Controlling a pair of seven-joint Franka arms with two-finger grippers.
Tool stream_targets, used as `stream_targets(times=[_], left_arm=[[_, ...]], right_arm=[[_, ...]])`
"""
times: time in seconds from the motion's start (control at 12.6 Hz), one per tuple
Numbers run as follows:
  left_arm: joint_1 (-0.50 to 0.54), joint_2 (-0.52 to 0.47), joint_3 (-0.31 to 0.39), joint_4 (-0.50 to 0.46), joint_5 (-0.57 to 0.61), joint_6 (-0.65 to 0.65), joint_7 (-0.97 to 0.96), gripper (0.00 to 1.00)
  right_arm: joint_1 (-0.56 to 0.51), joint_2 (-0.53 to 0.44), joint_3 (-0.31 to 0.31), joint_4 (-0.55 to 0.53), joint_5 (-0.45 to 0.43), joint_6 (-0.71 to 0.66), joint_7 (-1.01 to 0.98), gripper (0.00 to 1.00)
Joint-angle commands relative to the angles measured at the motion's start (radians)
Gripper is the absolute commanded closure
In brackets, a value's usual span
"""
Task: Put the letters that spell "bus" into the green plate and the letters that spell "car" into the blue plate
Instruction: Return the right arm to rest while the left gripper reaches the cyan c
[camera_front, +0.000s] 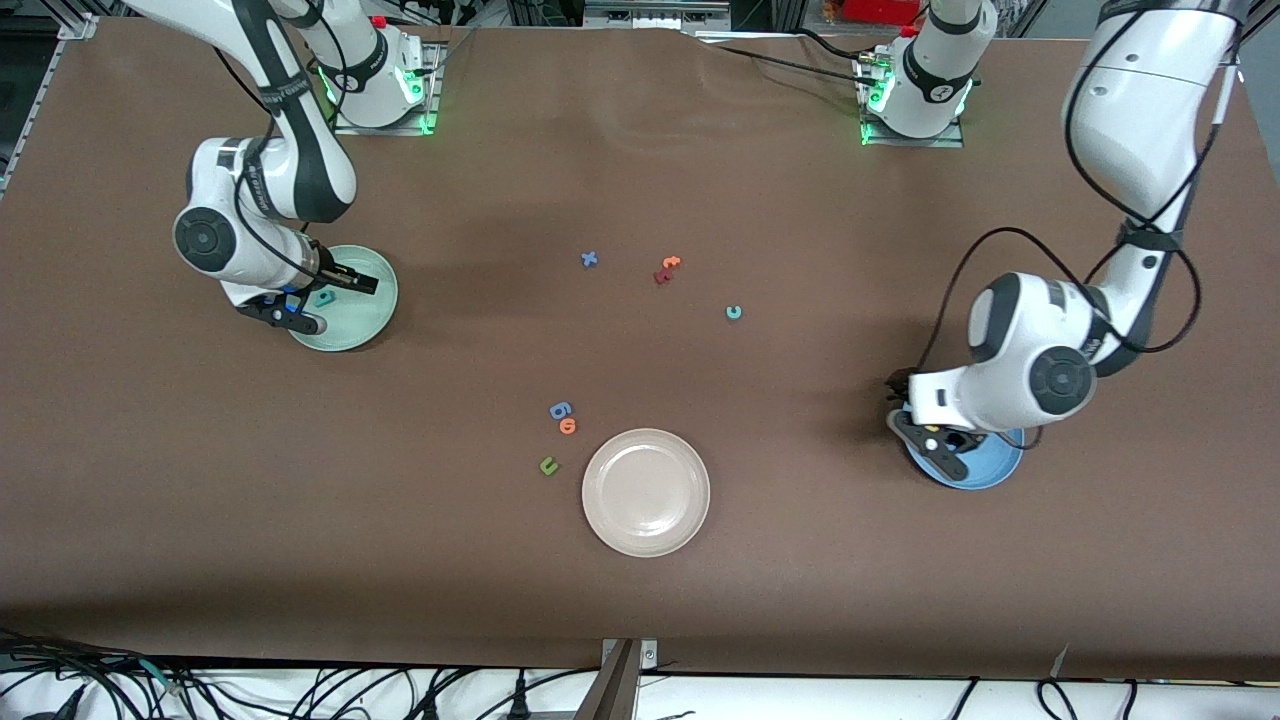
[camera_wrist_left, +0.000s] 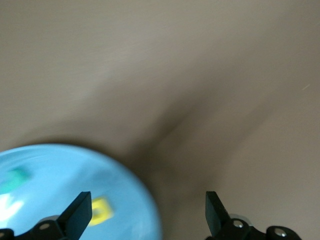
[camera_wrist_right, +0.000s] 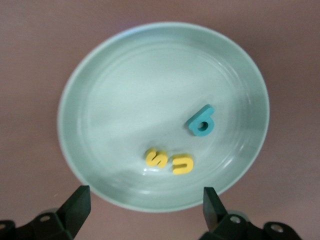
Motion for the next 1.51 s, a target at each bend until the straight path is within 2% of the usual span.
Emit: stream_targets(times=[0.0, 0.16, 0.48, 0.64, 0.8, 1.03, 1.43], left_arm=[[-0.024, -0.020, -0.092, -0.051, -0.010, -0.008, -0.246, 0.00], [-0.067, -0.027, -0.156, -0.073, -0.003, -0.003, -0.431, 0.00], [-0.244, -0.126, -0.157, -0.151, 0.031, 0.003, -0.715, 0.00], [-0.299, -0.160, -0.159, -0.226, 0.074, 0.094, -0.826, 0.00], [-0.313, -0.177, -0.159, -0.310, 0.094, 0.213, -0.865, 0.00], [-0.317, -0.177, -0.157, -0.390, 0.103, 0.346, -0.871, 0.00], [-0.311, -0.169, -0.157, -0.416, 0.188, 0.370, -0.900, 0.02]], right_arm=[[0.007, -0.001, -0.005, 0.230, 0.008, -0.248, -0.012, 0.01], [0.005, 0.031, -0.005, 0.403, -0.004, -0.375, -0.020, 0.01], [-0.033, 0.041, -0.005, 0.624, -0.007, -0.509, -0.074, 0.01], [-0.077, 0.042, -0.006, 0.715, -0.004, -0.557, -0.215, 0.01], [-0.111, 0.041, -0.006, 0.749, 0.005, -0.568, -0.323, 0.00], [-0.118, 0.018, -0.005, 0.751, -0.006, -0.569, -0.328, 0.00], [-0.118, 0.010, -0.020, 0.751, -0.009, -0.586, -0.328, 0.00]])
